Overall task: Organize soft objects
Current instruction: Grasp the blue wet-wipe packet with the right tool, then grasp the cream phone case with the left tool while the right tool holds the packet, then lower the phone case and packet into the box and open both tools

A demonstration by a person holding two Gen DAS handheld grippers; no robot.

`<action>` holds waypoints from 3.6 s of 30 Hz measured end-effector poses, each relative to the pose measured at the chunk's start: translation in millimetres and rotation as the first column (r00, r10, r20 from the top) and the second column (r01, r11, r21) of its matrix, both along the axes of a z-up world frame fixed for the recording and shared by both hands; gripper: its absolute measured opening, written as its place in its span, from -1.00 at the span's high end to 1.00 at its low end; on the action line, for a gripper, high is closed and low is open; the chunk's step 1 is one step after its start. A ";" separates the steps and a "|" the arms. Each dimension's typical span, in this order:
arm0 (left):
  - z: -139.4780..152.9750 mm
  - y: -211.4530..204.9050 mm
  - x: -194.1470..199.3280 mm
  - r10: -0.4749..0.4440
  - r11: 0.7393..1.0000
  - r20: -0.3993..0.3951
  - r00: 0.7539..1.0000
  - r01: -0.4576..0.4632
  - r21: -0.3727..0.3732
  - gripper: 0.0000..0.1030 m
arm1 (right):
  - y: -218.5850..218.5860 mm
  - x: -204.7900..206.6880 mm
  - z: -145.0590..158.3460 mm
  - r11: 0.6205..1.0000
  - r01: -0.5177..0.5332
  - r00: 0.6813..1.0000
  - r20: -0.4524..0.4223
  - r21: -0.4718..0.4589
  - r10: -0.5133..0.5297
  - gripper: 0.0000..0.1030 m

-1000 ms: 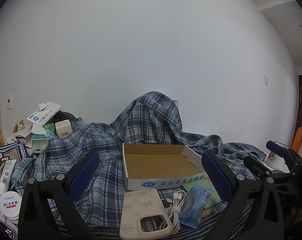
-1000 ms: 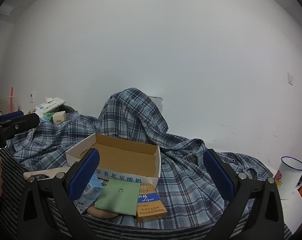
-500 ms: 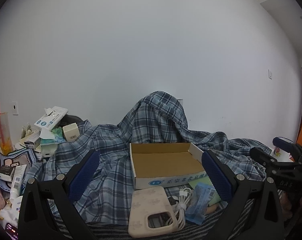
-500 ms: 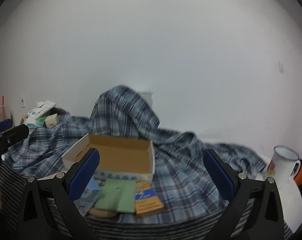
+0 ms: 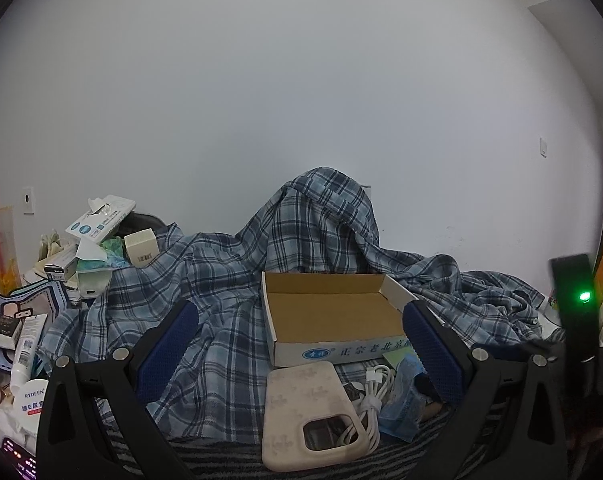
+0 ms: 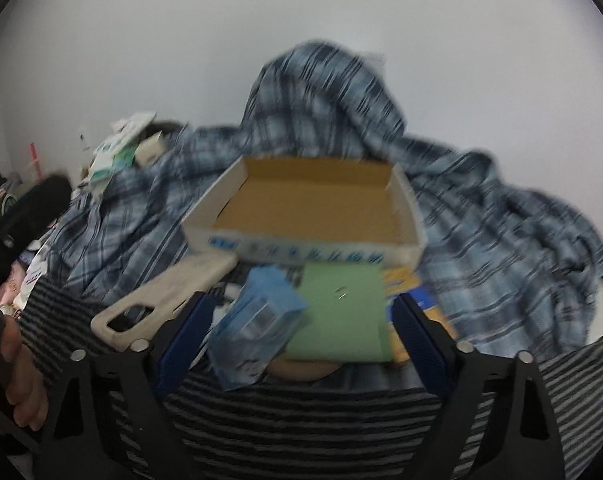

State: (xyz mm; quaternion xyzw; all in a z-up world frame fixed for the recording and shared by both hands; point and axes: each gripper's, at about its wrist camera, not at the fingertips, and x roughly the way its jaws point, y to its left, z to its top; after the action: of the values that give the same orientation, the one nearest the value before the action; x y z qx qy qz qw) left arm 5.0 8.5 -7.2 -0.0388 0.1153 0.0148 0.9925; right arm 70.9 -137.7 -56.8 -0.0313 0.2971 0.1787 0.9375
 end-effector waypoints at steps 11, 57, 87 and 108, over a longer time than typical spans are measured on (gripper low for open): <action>-2.9 5.1 3.7 -0.004 1.000 -0.017 1.000 0.004 -0.026 -1.00 | 15.6 17.9 -20.1 0.993 -0.104 0.982 -0.154 0.061 0.112 0.18; -71.2 19.1 114.0 -0.242 0.946 -0.649 0.721 0.026 -0.325 -0.76 | -37.2 -28.2 19.6 0.993 0.019 0.982 0.184 0.113 -0.040 0.62; -24.3 -8.8 37.2 -0.138 0.989 -0.236 0.962 0.123 -0.076 -0.46 | -38.9 -30.6 19.9 0.993 0.021 0.979 0.198 0.116 -0.044 0.62; 11.0 -22.2 -8.1 -0.141 0.990 -0.010 0.990 0.141 0.004 -0.46 | -34.2 -41.6 27.1 0.995 0.018 0.968 0.246 0.101 -0.042 0.62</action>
State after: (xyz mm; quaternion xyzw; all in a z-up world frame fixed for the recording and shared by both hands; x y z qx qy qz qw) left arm -3.1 -13.8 3.8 -0.0284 0.1224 -0.0550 0.9906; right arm 29.3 -171.9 -29.7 -0.0028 0.1691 0.1735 0.9702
